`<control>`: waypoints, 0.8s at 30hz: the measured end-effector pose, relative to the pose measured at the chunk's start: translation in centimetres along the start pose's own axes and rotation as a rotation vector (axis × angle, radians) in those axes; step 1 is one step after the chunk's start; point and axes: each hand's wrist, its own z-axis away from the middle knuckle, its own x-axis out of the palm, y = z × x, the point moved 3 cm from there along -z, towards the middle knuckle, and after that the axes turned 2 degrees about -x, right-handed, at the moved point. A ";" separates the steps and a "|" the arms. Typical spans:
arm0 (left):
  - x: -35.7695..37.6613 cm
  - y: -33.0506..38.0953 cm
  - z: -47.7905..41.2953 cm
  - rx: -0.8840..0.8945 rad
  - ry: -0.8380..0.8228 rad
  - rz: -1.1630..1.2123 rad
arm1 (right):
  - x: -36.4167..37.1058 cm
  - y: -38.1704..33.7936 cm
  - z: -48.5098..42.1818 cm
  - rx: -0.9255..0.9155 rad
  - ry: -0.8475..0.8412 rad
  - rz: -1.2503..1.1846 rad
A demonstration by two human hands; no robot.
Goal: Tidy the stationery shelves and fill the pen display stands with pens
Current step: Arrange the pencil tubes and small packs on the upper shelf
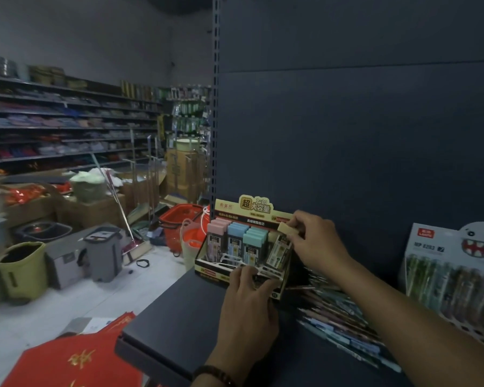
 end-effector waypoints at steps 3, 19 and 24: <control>0.1 0.0 0.0 -0.001 -0.005 -0.006 | 0.1 -0.6 -0.3 -0.011 -0.035 0.082; -0.2 0.1 -0.1 -0.009 -0.059 -0.031 | 1.8 -1.7 1.5 -0.030 -0.055 0.205; -0.2 0.1 -0.2 -0.002 -0.067 -0.035 | -2.3 -1.1 5.0 -0.031 -0.008 0.156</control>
